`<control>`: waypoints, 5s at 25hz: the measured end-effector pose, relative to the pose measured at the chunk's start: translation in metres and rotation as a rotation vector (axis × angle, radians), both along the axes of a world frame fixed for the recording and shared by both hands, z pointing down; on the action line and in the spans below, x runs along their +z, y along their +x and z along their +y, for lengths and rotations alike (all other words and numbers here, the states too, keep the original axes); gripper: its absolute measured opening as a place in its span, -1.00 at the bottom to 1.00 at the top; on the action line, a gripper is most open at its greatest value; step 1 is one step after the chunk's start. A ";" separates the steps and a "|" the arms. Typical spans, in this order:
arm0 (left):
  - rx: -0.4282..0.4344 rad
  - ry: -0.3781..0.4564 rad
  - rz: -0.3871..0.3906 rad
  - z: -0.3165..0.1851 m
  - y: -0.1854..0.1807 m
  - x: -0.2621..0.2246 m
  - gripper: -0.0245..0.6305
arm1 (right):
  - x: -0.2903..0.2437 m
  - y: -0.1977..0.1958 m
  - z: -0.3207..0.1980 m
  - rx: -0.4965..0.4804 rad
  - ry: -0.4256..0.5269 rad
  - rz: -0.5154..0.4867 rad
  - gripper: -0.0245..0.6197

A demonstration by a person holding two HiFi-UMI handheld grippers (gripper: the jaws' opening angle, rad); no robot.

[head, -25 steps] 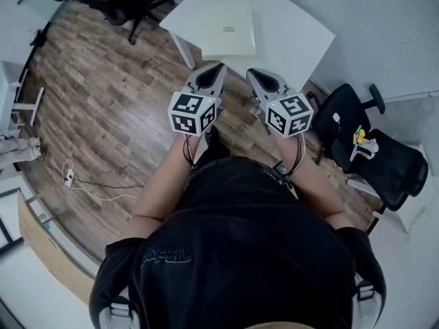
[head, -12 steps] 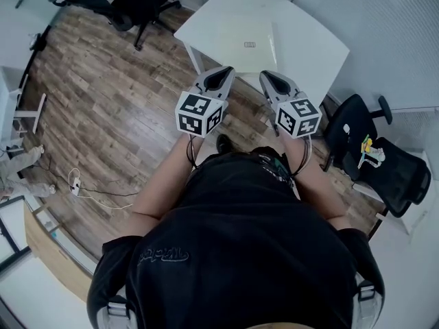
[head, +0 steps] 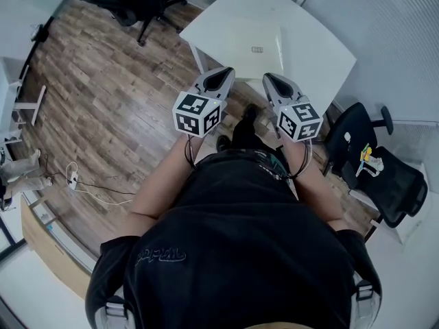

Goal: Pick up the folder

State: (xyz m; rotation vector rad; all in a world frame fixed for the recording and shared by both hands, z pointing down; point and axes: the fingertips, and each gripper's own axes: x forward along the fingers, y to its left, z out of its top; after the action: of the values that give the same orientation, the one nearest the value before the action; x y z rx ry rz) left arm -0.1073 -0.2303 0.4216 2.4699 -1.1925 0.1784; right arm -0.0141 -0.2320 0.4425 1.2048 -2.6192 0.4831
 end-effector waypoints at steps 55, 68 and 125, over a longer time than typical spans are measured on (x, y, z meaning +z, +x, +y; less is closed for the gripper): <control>-0.083 -0.544 -0.123 -0.219 0.007 0.259 -0.06 | 0.238 0.095 -0.227 0.045 -0.489 0.081 -0.13; -0.101 -0.672 -0.103 -0.214 0.014 0.306 0.02 | 0.284 0.104 -0.222 0.030 -0.655 0.046 0.07; -0.043 -0.363 0.093 -0.120 -0.035 0.141 0.14 | 0.128 0.048 -0.128 0.038 -0.354 -0.244 0.18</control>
State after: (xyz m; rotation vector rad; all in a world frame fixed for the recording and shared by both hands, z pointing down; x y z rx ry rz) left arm -0.1424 -0.3500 0.5629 2.1128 -1.0670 0.2417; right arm 0.0343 -0.3602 0.5707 1.1382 -2.5510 1.1107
